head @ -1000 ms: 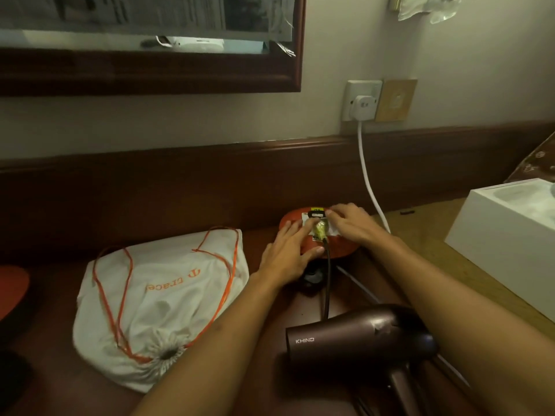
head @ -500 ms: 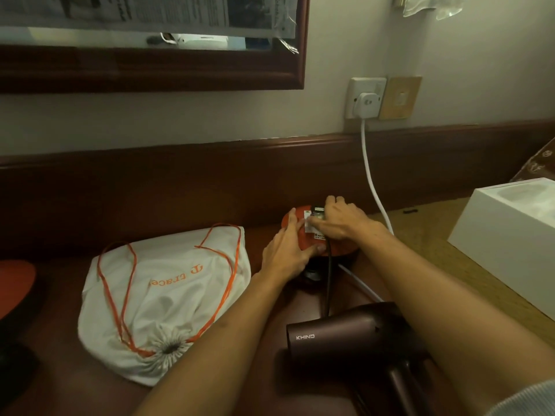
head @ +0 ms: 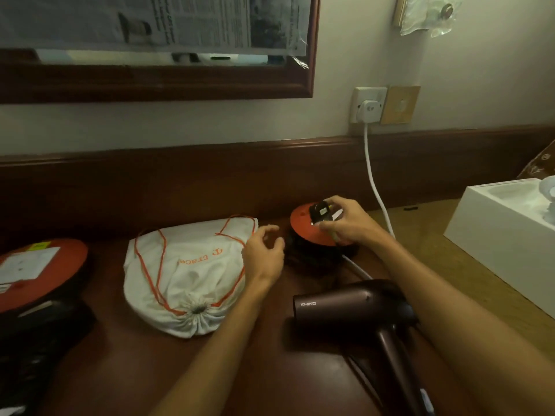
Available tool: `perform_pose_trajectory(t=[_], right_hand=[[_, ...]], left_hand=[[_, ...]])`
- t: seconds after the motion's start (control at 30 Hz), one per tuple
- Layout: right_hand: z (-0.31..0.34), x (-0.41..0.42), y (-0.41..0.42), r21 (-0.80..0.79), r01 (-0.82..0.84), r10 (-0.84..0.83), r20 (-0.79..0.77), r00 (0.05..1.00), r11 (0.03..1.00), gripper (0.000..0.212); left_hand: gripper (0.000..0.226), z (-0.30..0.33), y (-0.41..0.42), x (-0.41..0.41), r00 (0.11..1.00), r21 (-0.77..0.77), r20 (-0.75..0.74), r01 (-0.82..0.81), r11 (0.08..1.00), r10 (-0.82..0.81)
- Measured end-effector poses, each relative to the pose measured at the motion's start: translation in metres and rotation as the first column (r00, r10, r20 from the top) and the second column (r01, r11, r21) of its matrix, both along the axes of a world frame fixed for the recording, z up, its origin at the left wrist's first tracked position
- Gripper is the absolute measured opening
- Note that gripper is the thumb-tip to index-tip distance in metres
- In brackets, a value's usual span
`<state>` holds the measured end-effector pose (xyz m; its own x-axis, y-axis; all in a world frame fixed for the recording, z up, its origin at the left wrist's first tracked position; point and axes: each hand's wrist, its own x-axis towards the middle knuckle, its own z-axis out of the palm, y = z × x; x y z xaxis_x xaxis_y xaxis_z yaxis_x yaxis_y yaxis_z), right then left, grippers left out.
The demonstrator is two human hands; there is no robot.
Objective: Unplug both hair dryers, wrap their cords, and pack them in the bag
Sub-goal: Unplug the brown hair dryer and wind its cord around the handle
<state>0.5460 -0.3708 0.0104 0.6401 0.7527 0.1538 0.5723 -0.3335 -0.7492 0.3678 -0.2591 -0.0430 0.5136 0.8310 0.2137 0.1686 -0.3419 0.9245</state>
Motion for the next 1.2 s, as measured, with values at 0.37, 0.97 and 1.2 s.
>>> perform_pose_trajectory(t=[0.37,0.97,1.2], right_hand=[[0.007,-0.104,0.023,-0.562,-0.176,0.33,0.185,0.926,0.808,0.047],[-0.058,-0.192,-0.21,-0.448,0.203,-0.156,0.14,0.978,0.871,0.077],[-0.007,-0.207,-0.21,-0.304,0.185,-0.07,0.352,0.933,0.935,0.063]], left_hand=[[0.036,-0.011,-0.071,-0.09,0.912,0.107,-0.228,0.372,0.922,-0.342],[0.033,-0.041,-0.088,-0.138,0.968,0.461,-0.226,0.206,0.863,-0.11],[0.042,0.001,-0.088,-0.177,0.891,0.468,-0.443,0.327,0.821,-0.103]])
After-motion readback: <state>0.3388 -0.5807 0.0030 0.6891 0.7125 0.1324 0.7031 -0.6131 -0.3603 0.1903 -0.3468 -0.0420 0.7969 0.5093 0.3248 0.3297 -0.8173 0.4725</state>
